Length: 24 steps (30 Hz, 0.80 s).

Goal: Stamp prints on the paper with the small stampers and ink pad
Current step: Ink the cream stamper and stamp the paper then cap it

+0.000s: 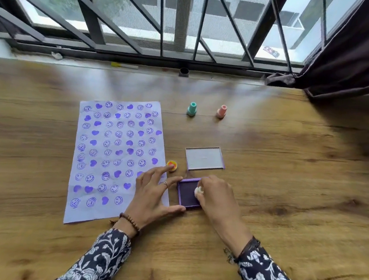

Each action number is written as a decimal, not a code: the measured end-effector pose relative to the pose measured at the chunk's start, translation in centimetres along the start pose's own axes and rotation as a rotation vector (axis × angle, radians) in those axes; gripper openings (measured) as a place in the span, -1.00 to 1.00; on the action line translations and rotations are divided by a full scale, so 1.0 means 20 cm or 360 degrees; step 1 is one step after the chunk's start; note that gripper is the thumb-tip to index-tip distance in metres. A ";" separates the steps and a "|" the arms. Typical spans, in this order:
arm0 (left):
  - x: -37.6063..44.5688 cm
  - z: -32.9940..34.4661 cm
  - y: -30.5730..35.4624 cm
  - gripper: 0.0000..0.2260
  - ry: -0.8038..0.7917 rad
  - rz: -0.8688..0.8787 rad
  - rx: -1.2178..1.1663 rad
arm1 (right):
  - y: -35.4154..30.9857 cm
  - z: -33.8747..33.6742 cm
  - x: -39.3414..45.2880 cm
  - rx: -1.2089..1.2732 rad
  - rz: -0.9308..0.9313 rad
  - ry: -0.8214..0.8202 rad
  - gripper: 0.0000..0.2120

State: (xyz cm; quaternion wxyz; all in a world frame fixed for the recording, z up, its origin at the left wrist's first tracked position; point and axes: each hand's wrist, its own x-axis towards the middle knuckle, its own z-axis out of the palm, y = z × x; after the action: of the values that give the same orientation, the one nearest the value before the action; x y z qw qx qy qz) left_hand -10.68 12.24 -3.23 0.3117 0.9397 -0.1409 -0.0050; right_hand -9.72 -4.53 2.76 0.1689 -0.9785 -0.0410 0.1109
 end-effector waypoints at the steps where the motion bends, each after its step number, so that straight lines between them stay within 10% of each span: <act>1: 0.00 0.00 0.00 -0.38 -0.0005 -0.0001 0.0007 | -0.01 -0.01 0.02 -0.0031 0.0033 -0.0030 -0.84; 6: 0.00 -0.02 0.01 -0.35 -0.0084 -0.0012 0.0049 | -0.02 -0.05 0.10 0.0095 0.0247 -0.0202 -0.88; 16: -0.11 -0.37 -0.25 -0.51 -0.0098 0.0062 0.0069 | -0.30 0.13 -0.23 0.2103 0.0930 0.0153 -0.87; 24: -0.16 -0.47 -0.51 -0.66 -0.0426 0.0086 0.0119 | -0.73 0.34 -0.28 0.0732 0.0393 0.0557 -0.88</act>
State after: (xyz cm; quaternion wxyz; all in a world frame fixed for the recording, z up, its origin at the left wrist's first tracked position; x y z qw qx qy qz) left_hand -10.13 26.40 -1.93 0.2550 0.9374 -0.2065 -0.1167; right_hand -17.33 10.67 2.63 0.3756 -0.9165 0.1340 -0.0331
